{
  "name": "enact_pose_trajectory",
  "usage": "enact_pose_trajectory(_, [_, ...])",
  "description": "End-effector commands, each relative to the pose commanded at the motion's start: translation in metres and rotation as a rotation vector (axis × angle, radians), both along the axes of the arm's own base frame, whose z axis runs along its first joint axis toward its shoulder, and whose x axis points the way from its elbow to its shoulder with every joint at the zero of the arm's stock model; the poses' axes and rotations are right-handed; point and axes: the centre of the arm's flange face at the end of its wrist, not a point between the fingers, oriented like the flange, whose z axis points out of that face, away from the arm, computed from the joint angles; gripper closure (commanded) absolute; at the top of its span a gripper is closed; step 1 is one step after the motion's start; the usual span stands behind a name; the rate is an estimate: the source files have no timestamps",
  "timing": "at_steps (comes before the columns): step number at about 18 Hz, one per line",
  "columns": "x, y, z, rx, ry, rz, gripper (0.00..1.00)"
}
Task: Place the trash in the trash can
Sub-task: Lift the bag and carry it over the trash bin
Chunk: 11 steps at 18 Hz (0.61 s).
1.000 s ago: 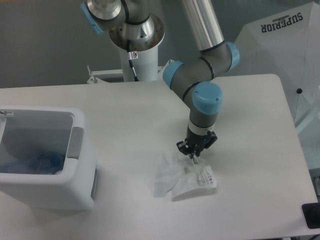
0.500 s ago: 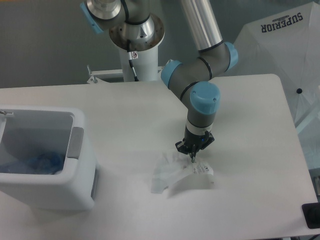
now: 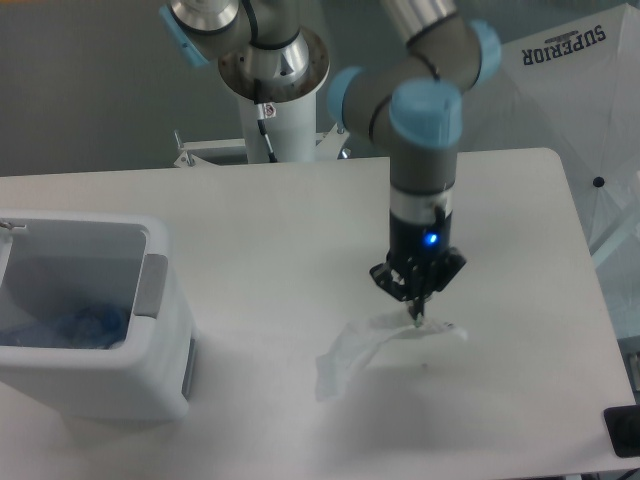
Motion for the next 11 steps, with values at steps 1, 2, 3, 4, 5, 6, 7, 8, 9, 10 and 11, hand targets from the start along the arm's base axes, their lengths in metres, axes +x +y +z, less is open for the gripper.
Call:
enact_pose_trajectory(1, [0.006,-0.002,0.023,0.021,0.049,-0.011,1.00])
enact_pose_trajectory(2, [0.014,0.000,0.044,0.036,0.101,-0.038,1.00])
enact_pose_trajectory(3, [0.025,0.006,0.061,0.042,0.146,-0.083,1.00])
enact_pose_trajectory(4, [0.046,0.019,0.074,0.044,0.180,-0.140,1.00])
enact_pose_trajectory(5, [0.060,0.025,0.087,0.050,0.210,-0.177,1.00])
enact_pose_trajectory(6, [0.066,0.029,0.096,0.061,0.225,-0.192,1.00])
enact_pose_trajectory(7, [0.080,0.034,0.107,0.075,0.240,-0.212,1.00])
enact_pose_trajectory(8, [0.096,0.043,0.110,0.078,0.246,-0.242,1.00])
enact_pose_trajectory(9, [0.107,0.047,0.115,0.083,0.254,-0.262,1.00])
enact_pose_trajectory(10, [0.119,0.051,0.118,0.085,0.265,-0.291,1.00])
enact_pose_trajectory(11, [0.139,0.060,0.118,0.074,0.287,-0.349,1.00])
